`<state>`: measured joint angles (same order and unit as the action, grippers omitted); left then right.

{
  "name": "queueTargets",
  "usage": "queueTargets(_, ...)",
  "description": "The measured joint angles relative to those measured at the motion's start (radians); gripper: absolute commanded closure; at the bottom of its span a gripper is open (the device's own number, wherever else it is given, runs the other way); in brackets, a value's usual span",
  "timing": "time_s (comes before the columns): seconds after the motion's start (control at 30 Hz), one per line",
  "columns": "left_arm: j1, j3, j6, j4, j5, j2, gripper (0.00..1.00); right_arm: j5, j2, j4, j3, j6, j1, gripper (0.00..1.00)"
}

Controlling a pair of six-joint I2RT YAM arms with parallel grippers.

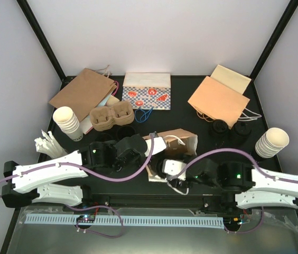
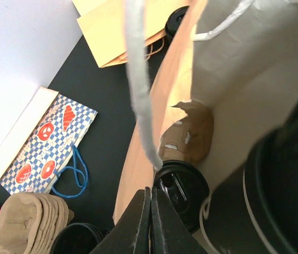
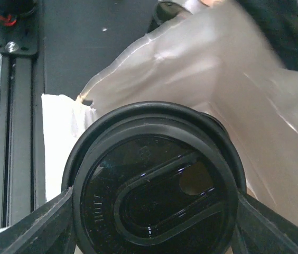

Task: Pack the takeout coffee

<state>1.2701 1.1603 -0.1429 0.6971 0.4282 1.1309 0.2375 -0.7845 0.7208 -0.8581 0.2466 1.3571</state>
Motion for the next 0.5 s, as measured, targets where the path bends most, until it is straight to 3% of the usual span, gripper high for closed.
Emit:
queueTargets(0.23, 0.035, -0.038, 0.018, 0.021, -0.004, -0.048, 0.98, 0.205, -0.180, -0.163, 0.056, 0.036, 0.225, 0.41)
queueTargets(0.5, 0.089, -0.058, 0.047, 0.058, -0.007, -0.064, 0.98, 0.307, -0.237, -0.195, 0.054, 0.005, 0.282, 0.41)
